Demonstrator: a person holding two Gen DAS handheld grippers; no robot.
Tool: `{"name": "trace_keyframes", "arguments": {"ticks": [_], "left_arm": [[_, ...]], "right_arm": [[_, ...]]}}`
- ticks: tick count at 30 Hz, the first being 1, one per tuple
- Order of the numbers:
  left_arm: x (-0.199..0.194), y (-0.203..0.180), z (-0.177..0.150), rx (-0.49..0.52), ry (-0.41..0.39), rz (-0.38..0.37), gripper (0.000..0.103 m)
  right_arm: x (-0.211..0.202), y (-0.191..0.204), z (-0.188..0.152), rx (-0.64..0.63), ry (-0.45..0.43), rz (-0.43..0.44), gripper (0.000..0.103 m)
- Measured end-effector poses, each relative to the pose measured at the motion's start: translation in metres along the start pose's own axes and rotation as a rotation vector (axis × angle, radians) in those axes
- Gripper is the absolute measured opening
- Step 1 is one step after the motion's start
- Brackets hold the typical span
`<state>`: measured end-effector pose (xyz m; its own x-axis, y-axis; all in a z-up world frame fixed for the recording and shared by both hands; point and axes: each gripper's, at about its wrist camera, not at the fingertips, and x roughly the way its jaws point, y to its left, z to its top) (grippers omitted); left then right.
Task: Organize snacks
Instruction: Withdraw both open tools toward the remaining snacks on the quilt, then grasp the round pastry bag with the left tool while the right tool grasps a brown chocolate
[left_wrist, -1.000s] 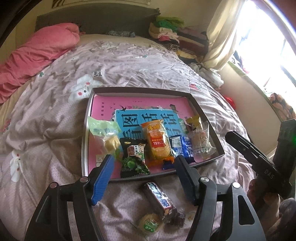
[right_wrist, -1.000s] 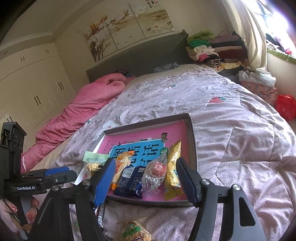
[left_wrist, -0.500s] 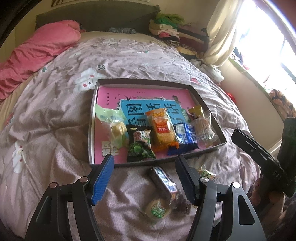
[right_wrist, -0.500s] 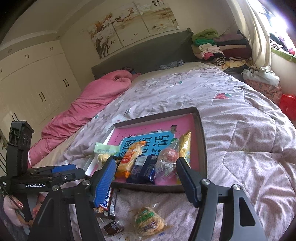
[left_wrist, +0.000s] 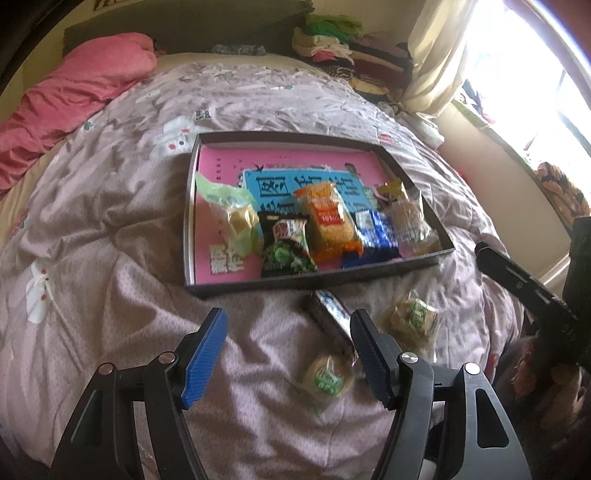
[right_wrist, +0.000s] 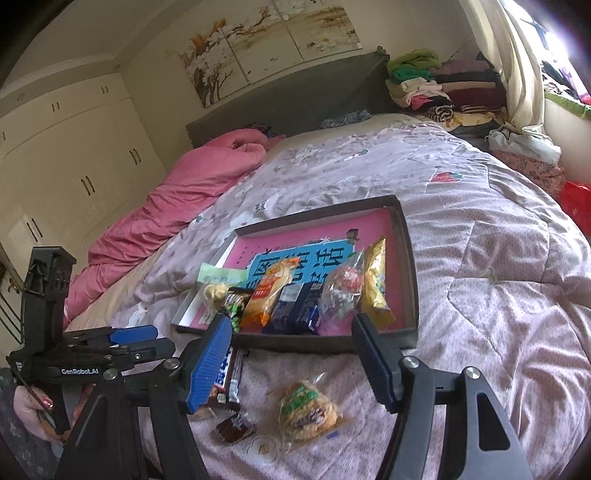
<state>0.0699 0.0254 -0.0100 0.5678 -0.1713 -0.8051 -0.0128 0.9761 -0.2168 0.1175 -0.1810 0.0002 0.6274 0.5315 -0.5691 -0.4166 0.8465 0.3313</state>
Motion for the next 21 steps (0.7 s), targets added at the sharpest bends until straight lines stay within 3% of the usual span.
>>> {"name": "trace_keyframes", "arguments": {"ticks": [9, 21], "left_arm": [[0.000, -0.001, -0.020, 0.021, 0.045, -0.011, 0.071], [-0.003, -0.020, -0.031, 0.125, 0.085, -0.015, 0.071]], "right_arm": [[-0.005, 0.014, -0.014, -0.040, 0.040, 0.026, 0.067], [-0.005, 0.040, -0.033, -0.127, 0.103, 0.065, 0.067]]}}
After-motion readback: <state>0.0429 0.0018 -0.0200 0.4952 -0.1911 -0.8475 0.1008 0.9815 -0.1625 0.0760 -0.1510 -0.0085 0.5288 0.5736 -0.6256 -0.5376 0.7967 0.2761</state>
